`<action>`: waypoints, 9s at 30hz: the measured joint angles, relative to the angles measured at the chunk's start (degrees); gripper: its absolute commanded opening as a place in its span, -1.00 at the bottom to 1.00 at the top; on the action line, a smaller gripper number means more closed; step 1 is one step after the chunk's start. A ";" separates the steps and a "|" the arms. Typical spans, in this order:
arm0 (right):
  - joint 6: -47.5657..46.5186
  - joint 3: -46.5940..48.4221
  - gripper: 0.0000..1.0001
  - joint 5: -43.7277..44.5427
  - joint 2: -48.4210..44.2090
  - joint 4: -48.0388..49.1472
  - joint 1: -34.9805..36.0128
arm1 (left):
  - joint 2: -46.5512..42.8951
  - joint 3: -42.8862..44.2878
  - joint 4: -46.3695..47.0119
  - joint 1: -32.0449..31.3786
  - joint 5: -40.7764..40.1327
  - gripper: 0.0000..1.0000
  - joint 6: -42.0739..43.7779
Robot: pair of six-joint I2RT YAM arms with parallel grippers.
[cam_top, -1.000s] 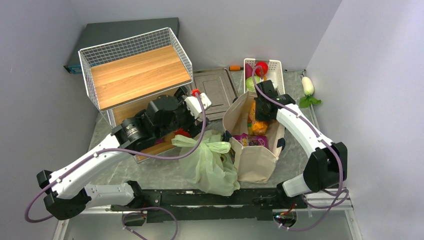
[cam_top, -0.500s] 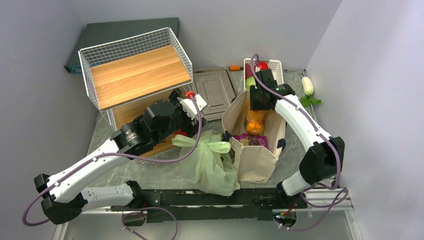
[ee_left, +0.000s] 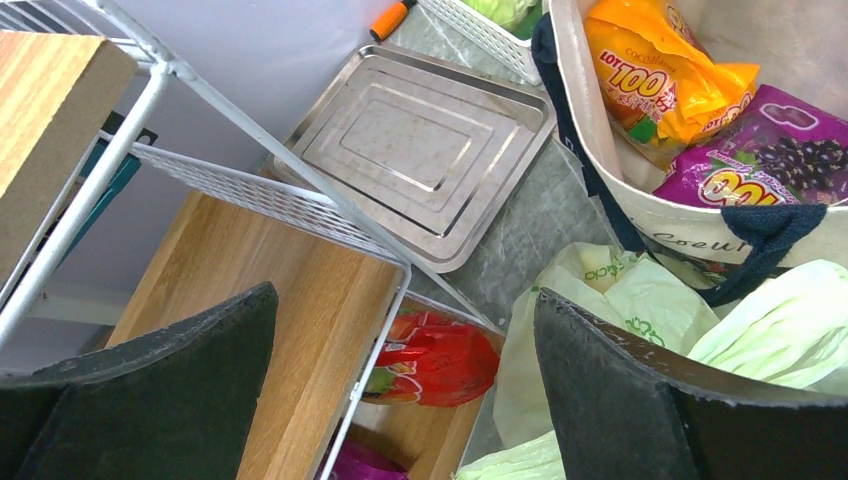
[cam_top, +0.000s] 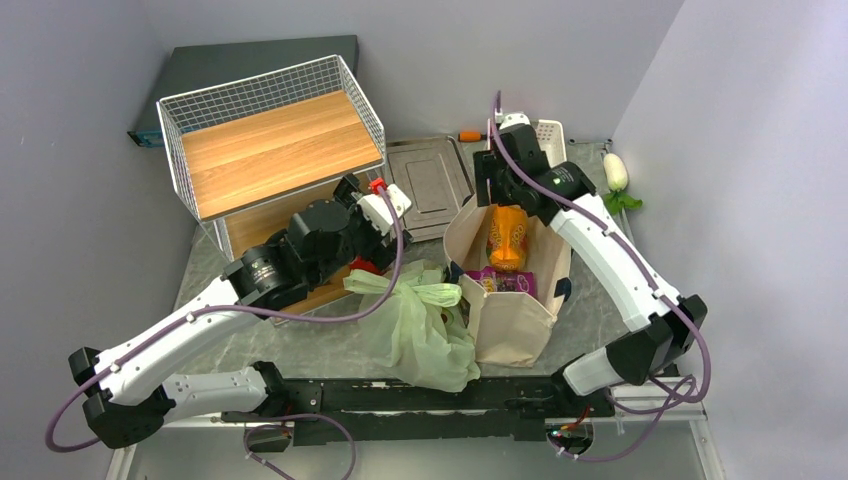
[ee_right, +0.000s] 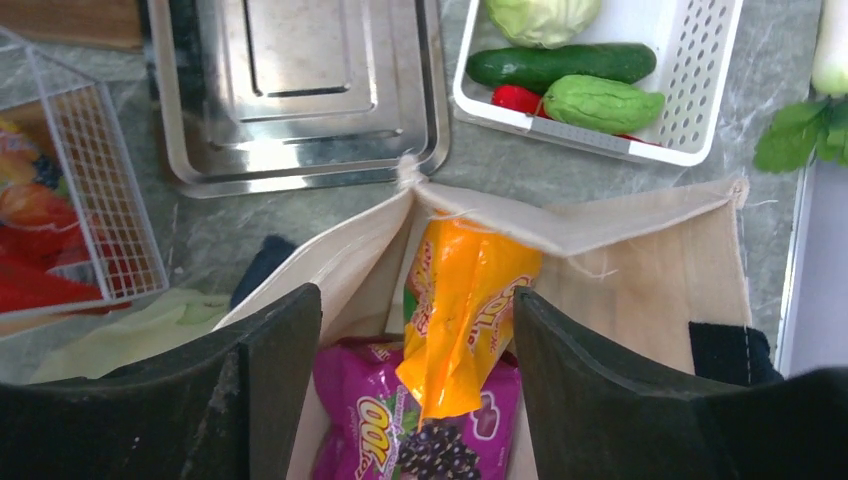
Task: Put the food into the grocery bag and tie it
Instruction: Place the snack in the grocery bag, then adjust the shelf at the center of the board, then pick up the grocery bag from the center of the board, then place the grocery bag in the grocery bag, then reset both arms
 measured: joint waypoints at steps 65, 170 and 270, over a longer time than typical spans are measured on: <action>-12.70 -21.59 1.00 -24.52 -15.82 17.16 30.82 | -3.61 -3.80 0.83 5.33 -10.91 0.98 -5.79; -37.09 -4.17 -1.00 33.66 -20.02 53.86 32.11 | -7.91 -7.34 5.60 7.82 -16.44 0.98 -9.68; -1.14 -16.09 0.99 6.16 -30.18 12.79 8.17 | -8.68 -7.39 5.81 8.39 -8.68 0.98 -9.68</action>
